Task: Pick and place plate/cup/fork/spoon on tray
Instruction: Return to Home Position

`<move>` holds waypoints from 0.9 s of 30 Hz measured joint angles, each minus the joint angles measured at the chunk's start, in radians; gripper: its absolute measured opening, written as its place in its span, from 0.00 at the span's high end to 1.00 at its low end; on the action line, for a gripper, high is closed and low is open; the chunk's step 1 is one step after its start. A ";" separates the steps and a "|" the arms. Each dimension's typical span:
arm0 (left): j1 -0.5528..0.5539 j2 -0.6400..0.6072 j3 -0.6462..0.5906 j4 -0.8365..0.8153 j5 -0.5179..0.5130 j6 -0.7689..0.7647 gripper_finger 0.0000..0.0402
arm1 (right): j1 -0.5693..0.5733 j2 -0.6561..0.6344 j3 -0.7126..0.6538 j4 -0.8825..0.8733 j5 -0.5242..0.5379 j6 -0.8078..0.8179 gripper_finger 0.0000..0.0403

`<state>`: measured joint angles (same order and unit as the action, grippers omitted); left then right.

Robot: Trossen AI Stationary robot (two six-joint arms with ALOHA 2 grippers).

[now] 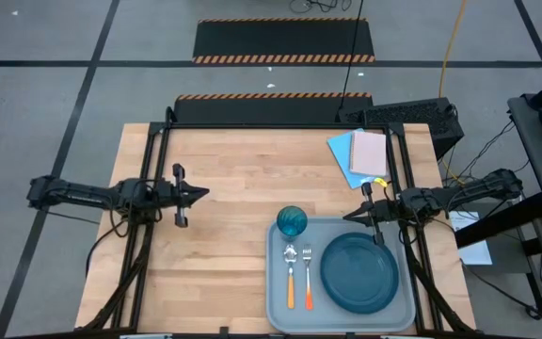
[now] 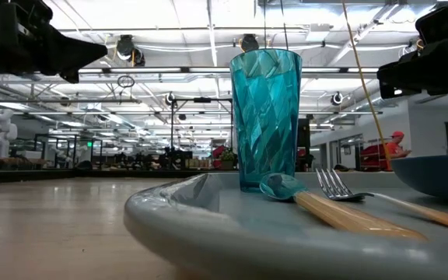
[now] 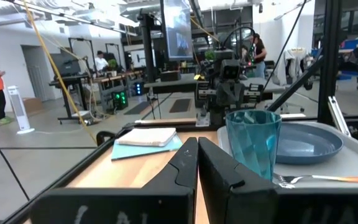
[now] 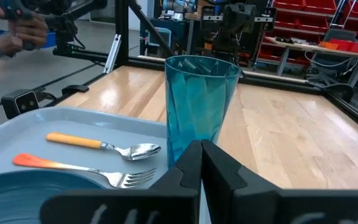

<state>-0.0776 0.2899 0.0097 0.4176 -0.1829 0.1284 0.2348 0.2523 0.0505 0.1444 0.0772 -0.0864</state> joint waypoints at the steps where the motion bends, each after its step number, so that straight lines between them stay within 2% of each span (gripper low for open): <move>1: 0.000 -0.007 0.000 -0.008 0.000 0.000 0.96 | 0.000 0.000 0.000 0.000 0.000 0.000 1.00; 13: 0.000 -0.104 0.000 -0.080 0.000 0.009 0.96 | 0.000 0.000 0.000 0.000 0.000 0.006 1.00; 27: 0.000 -0.236 0.000 -0.280 -0.005 0.022 0.96 | 0.000 0.000 0.000 0.000 0.000 0.051 1.00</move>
<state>-0.0777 0.0543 0.0101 0.1376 -0.1883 0.1503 0.2348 0.2523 0.0505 0.1443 0.0772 -0.0353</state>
